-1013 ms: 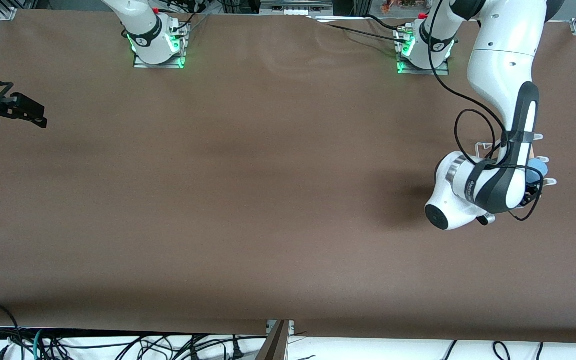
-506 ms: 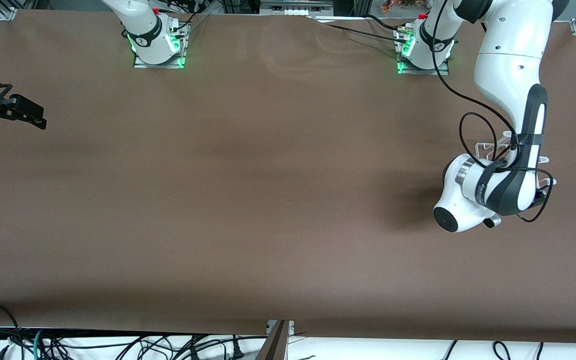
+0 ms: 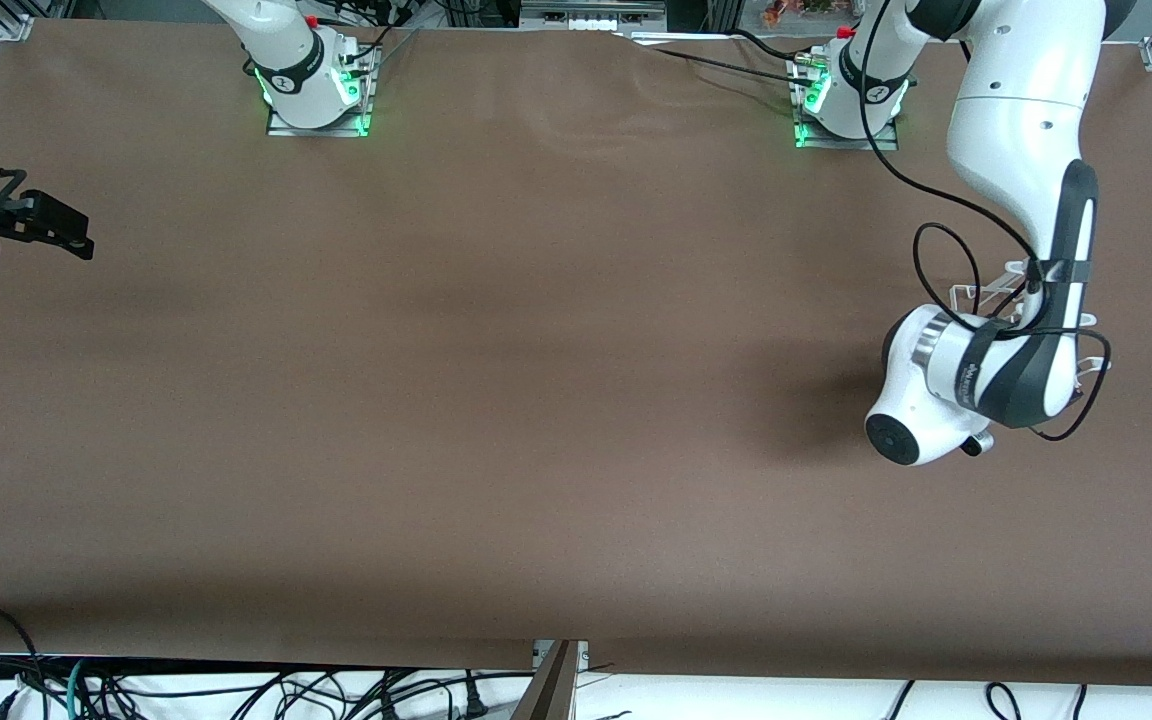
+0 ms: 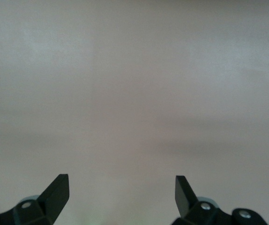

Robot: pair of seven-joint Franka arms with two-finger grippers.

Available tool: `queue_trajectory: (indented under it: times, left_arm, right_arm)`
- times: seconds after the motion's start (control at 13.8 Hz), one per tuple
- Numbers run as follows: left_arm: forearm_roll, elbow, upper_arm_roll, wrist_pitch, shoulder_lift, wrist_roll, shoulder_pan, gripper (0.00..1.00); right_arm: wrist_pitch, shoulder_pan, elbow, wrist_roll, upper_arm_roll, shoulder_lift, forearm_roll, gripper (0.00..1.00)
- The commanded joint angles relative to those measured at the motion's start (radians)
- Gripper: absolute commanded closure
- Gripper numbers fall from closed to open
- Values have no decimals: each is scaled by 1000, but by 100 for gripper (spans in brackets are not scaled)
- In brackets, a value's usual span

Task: Transfer cup to left arm and place on rack
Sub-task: 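Release the cup on the rack and raise the left gripper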

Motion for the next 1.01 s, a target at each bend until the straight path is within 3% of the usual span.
queue_trajectory:
  times: [0.0, 0.36, 0.58, 0.8, 0.94]
  left_arm:
    - [-185, 39, 3, -4, -105, -72, 13, 0]
    - [-524, 159, -5, 1, -244, -342, 10, 0]
    - [-668, 168, 4, 79, -328, -366, 14, 0]
    - [-716, 67, 4, 232, -454, -367, 60, 0]
    - [-740, -124, 3, 362, -604, -381, 92, 0]
  right_arm:
    - [0, -8, 20, -6, 4, 10, 5, 0]
    - [0, -6, 22, -3, 5, 13, 7, 0]
    - [1, -6, 22, -3, 5, 13, 7, 0]
    - [1, -6, 22, -2, 5, 13, 8, 0]
    - [3, -8, 22, -2, 4, 15, 20, 0]
